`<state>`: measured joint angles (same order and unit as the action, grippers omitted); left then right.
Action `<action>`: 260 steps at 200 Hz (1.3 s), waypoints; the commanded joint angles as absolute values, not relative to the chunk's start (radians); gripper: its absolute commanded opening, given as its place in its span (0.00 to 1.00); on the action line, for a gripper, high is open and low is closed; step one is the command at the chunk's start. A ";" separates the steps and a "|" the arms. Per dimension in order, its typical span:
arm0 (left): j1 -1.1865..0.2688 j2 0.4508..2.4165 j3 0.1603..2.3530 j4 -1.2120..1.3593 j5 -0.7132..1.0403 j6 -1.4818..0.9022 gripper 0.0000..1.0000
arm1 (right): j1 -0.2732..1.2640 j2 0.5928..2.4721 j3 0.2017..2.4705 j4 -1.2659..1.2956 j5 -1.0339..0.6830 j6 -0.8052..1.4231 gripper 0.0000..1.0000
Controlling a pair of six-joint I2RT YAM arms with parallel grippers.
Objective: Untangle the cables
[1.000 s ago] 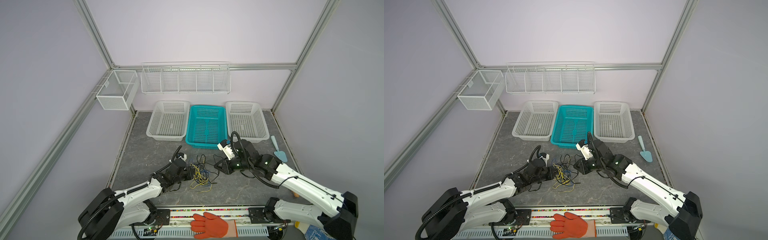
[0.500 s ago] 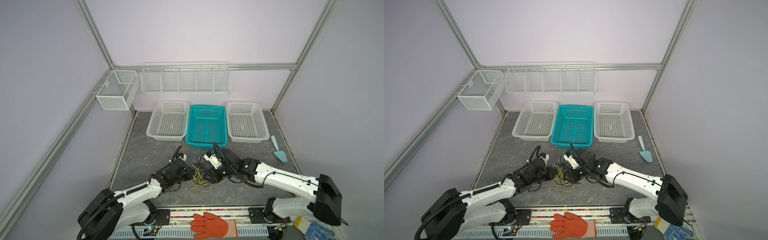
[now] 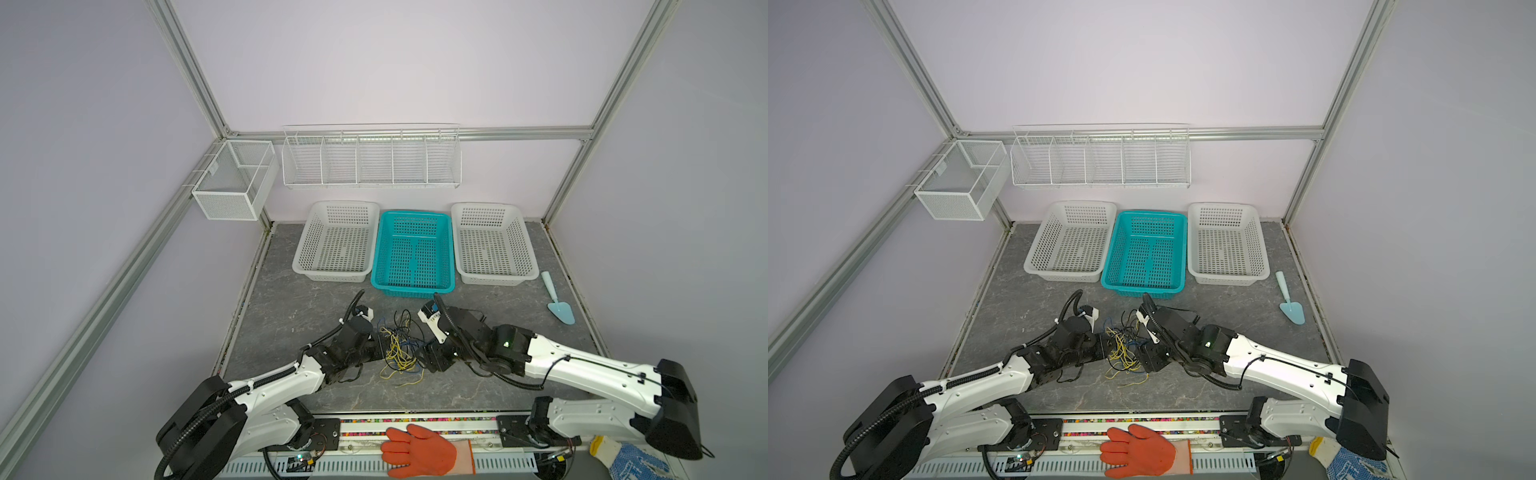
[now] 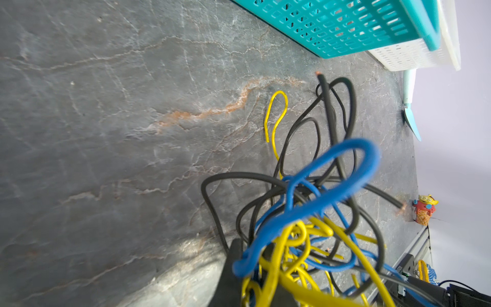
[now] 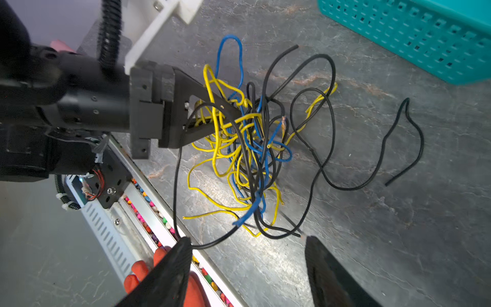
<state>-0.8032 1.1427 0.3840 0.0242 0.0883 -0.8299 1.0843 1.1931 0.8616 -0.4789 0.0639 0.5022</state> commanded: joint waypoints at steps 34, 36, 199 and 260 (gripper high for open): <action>-0.799 1.162 0.413 0.013 0.098 -0.836 0.00 | 1.088 1.181 0.781 -0.319 -0.094 0.738 0.71; -0.799 1.163 0.414 0.013 0.098 -0.836 0.00 | 1.088 1.182 0.781 -0.316 -0.093 0.742 0.71; -0.798 1.156 0.394 0.009 0.086 -0.836 0.00 | 1.069 1.232 0.779 -0.322 -0.042 0.817 0.16; -0.799 1.161 0.390 0.002 0.079 -0.828 0.00 | 1.056 1.140 0.788 -0.430 0.023 0.768 0.07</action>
